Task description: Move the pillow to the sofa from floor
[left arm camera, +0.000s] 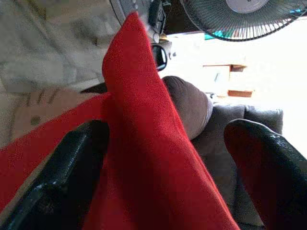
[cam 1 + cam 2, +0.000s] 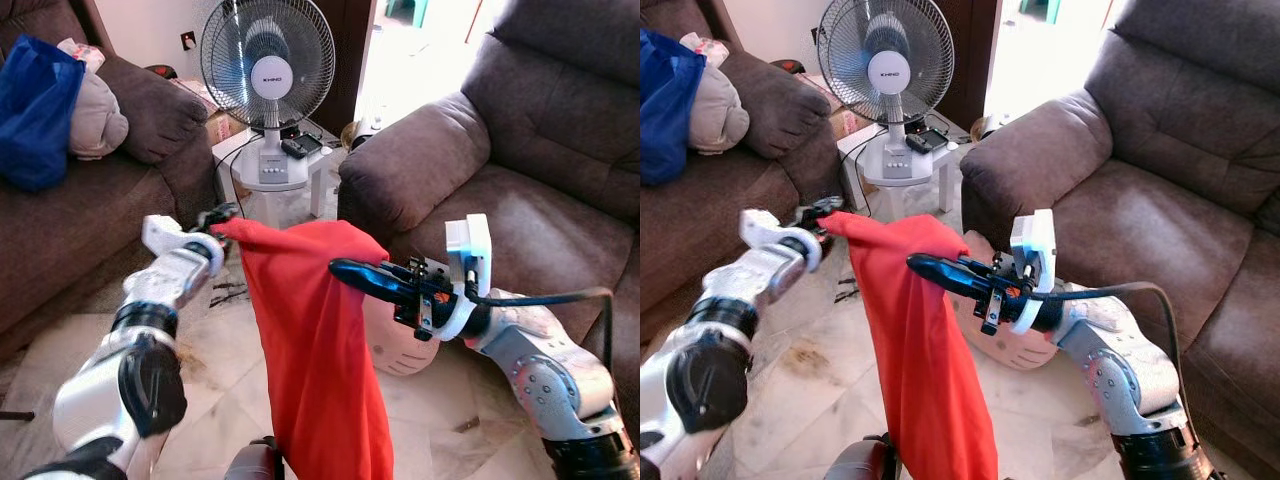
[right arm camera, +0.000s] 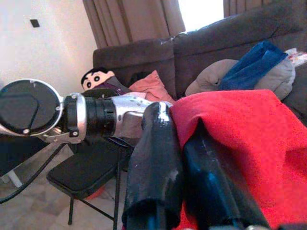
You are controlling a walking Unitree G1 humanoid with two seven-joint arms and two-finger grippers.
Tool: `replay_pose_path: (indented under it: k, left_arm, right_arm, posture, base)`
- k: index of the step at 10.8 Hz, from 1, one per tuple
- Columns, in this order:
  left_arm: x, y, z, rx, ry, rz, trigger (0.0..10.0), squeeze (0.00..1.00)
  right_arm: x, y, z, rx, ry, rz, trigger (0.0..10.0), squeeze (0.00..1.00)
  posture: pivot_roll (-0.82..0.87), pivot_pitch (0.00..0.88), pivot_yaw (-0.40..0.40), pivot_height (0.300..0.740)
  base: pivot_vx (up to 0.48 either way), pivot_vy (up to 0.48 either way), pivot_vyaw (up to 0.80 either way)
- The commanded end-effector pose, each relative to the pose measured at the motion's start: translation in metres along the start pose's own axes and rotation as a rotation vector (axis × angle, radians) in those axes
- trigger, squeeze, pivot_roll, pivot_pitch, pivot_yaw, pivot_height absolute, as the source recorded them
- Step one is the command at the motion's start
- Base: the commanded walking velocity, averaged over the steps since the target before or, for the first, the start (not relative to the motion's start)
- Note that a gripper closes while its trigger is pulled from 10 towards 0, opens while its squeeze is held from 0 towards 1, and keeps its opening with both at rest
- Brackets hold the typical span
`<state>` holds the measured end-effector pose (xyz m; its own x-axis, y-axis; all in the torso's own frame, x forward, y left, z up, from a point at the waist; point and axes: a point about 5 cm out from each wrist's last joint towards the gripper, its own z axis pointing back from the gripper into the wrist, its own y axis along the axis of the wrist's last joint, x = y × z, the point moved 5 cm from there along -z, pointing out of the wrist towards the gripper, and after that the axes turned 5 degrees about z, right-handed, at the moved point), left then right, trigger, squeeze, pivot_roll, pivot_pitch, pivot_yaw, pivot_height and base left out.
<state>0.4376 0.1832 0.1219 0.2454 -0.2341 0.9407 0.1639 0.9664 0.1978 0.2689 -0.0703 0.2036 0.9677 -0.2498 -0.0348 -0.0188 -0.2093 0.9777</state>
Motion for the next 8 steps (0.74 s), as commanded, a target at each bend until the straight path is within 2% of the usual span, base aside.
replay_pose_path:
  k: [1,2,3,8]
  left_arm:
    - [-0.005,0.001,0.0,0.006,0.027,0.018,10.0,0.0]
    - [-0.007,-0.001,-0.001,0.005,0.031,0.028,7.8,0.0]
    - [-0.011,-0.004,-0.001,-0.005,0.04,0.021,0.0,0.0]
    - [-0.023,0.003,0.003,-0.001,0.04,-0.015,0.0,0.0]
  right_arm:
    - [-0.011,0.036,-0.002,0.116,0.06,0.103,10.0,0.0]
    - [-0.011,0.037,-0.002,0.115,0.06,0.104,10.0,0.0]
    - [-0.011,0.037,-0.001,0.111,0.055,0.103,10.0,0.0]
    - [-0.01,0.034,0.002,0.098,0.042,0.096,10.0,0.0]
  posture:
    - [0.03,0.081,-0.027,0.74]
    - [0.02,0.085,-0.027,0.74]
    - [0.02,0.085,-0.026,0.74]
    - [0.02,0.088,-0.029,0.74]
  base:
    - [0.0,0.0,0.0]
    - [0.0,0.0,0.0]
    - [0.0,0.0,0.0]
    - [0.0,0.0,0.0]
